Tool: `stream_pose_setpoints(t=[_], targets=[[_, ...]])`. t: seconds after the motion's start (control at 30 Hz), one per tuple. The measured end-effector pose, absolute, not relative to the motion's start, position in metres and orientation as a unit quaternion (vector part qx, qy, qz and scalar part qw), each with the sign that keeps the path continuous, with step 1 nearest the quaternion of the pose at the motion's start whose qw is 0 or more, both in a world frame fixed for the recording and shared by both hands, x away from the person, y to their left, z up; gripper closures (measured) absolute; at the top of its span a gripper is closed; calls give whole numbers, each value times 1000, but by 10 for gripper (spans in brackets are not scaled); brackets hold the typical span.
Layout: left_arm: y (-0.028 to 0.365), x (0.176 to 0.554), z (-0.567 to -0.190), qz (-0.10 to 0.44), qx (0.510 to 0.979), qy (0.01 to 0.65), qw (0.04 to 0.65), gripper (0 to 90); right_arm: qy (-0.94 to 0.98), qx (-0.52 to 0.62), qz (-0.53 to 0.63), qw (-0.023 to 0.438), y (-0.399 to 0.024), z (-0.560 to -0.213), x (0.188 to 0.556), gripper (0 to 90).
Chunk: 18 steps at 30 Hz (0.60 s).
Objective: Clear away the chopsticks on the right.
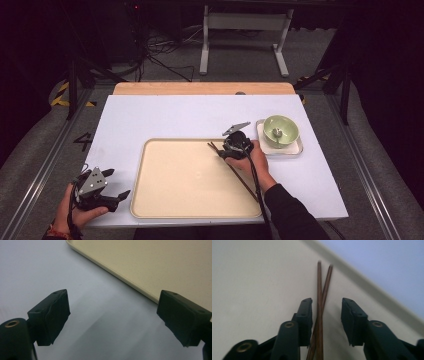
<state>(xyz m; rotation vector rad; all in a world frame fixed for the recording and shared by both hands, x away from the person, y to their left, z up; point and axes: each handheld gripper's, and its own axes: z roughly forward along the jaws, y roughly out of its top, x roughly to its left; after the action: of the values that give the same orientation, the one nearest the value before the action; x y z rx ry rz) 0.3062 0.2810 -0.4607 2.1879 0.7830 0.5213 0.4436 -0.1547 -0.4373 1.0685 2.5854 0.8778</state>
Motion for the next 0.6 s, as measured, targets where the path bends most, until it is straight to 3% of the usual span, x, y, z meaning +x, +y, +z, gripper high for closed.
stream_pose_setpoints(t=[0.1, 0.2, 0.6], targets=[[280, 306, -460, 202, 854, 303, 371, 121, 881, 360, 288, 102, -157, -437, 442, 618], [279, 306, -460, 203, 854, 303, 370, 121, 889, 344, 286, 101, -153, -437, 438, 817], [276, 307, -456, 203, 856, 291, 376, 121, 889, 341, 288, 98, -103, -438, 443, 855]])
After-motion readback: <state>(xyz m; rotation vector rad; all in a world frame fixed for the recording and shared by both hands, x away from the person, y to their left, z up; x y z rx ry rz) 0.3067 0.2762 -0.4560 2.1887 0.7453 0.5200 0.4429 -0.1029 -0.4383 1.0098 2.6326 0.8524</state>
